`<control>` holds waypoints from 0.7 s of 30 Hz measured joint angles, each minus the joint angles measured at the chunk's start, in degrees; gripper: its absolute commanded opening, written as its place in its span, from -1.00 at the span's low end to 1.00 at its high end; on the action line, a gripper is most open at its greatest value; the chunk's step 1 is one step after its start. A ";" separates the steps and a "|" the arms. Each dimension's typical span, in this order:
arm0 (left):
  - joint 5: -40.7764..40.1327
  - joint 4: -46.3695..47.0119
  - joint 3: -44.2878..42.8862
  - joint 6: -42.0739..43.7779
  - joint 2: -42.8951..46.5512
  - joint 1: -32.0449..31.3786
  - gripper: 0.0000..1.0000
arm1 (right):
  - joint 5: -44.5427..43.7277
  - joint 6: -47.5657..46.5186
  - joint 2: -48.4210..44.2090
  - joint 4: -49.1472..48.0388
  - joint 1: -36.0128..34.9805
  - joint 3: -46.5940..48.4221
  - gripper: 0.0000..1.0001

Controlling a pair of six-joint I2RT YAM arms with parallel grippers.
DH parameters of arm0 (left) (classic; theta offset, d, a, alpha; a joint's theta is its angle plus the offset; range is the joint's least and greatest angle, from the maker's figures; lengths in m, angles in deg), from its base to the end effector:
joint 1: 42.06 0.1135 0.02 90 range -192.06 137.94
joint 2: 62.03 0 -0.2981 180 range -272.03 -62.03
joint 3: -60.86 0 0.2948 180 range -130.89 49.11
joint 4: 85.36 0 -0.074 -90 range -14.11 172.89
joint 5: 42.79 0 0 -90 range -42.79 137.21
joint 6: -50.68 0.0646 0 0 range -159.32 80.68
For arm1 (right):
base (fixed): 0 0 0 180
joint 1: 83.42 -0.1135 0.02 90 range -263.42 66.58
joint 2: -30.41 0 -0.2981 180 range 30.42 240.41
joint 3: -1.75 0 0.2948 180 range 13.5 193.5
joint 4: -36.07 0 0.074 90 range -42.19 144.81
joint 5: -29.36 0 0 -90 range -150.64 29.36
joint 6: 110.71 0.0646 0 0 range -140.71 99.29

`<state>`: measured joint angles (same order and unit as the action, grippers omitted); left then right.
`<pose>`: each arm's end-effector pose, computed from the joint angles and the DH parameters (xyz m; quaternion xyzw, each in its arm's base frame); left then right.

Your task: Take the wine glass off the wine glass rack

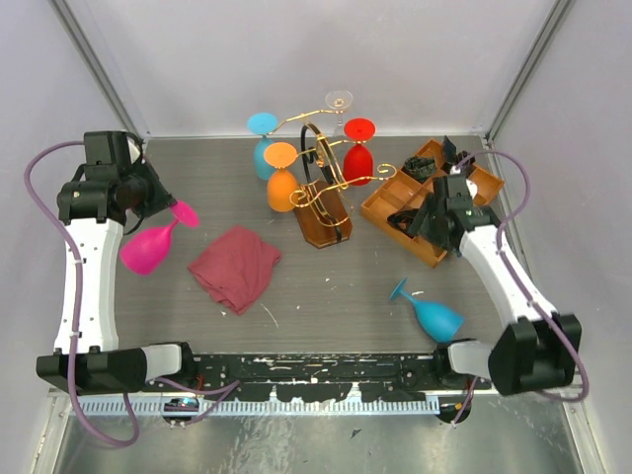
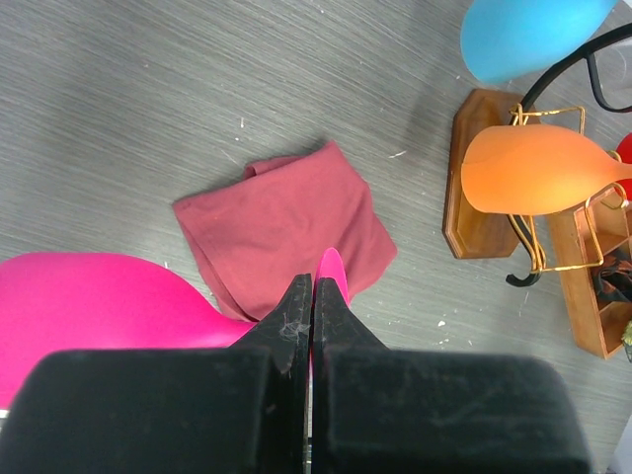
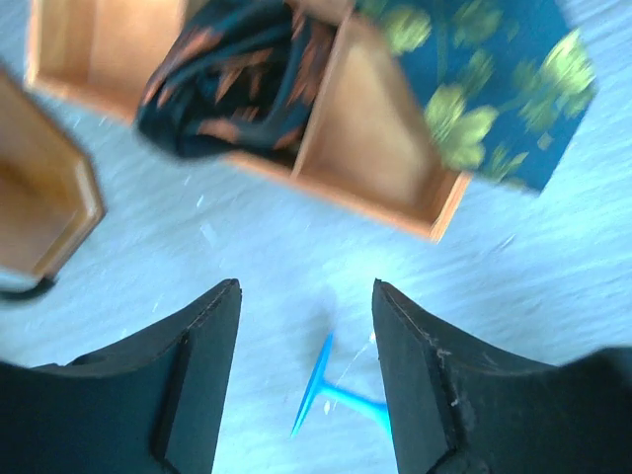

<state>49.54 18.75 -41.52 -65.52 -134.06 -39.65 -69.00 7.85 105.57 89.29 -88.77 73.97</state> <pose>0.2793 0.0091 0.4471 -0.2212 0.8987 -0.0964 0.3662 0.3144 0.0200 0.2720 0.2127 0.9304 0.0179 0.2980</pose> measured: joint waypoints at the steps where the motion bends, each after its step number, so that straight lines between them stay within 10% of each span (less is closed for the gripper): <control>1: 0.09 0.00 0.00 0.00 0.00 0.00 -1.00 | 0.09 1.20 -2.64 1.27 -1.75 -0.96 0.25; 12: 1.03 0.20 0.90 -0.17 0.42 -0.96 -1.00 | -2.86 17.73 -9.01 9.99 -24.85 -12.00 0.18; 16: 1.03 0.26 0.94 -0.17 0.55 -1.92 -1.00 | -4.35 22.47 -9.03 11.96 -28.79 -13.86 -0.42; 21: 1.05 0.42 1.01 -0.17 0.55 -2.27 -1.00 | -6.32 25.42 -7.85 12.39 -30.14 -14.25 -0.22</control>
<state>50.59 19.17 -40.51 -65.69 -133.51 -41.92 -75.31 33.27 97.72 101.68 -118.91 59.72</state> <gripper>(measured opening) 0.010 0.292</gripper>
